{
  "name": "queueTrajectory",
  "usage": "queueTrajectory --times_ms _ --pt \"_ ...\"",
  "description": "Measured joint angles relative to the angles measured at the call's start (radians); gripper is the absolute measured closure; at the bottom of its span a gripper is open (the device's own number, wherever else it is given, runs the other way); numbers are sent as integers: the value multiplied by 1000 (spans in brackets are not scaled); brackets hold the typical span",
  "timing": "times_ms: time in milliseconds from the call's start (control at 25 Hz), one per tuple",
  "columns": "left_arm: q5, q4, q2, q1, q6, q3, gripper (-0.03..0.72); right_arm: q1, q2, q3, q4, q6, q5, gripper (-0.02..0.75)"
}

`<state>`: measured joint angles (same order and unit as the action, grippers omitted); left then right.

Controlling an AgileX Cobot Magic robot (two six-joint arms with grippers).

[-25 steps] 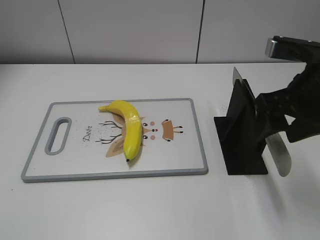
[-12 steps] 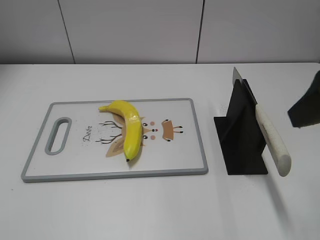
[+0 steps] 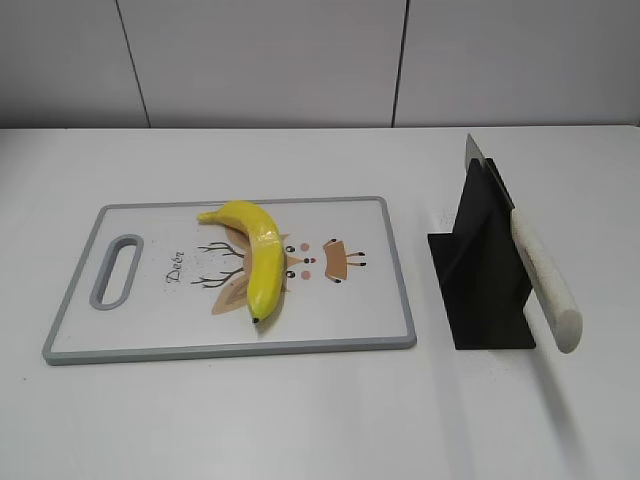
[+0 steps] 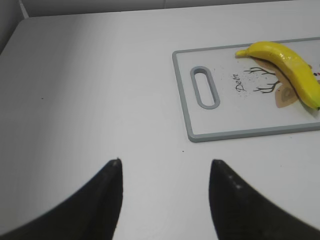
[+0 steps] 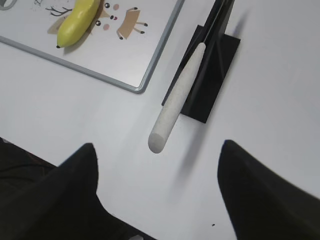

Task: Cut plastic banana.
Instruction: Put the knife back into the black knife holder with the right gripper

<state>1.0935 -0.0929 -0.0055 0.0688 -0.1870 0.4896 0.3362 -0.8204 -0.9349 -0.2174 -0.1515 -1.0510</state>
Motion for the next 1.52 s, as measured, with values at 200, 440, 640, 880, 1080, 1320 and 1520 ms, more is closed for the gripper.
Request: queueTrajectory --times_ms 200,440,640,880,1080,1320,1520 --pt "-1 0 0 0 0 0 174 0 108 72 3 -5 1 167" --pt "-1 0 0 0 0 0 174 0 265 300 85 -7 17 167" --pt "-1 0 0 0 0 0 174 0 434 405 114 -8 17 167" --pt "-1 0 0 0 0 0 174 0 624 426 122 -11 15 167" --pt "-2 0 0 0 0 0 174 0 788 426 133 -11 15 167" --pt "-3 0 0 0 0 0 174 0 826 428 126 -11 14 167" --pt "-3 0 0 0 0 0 174 -67 826 428 123 -11 14 167"
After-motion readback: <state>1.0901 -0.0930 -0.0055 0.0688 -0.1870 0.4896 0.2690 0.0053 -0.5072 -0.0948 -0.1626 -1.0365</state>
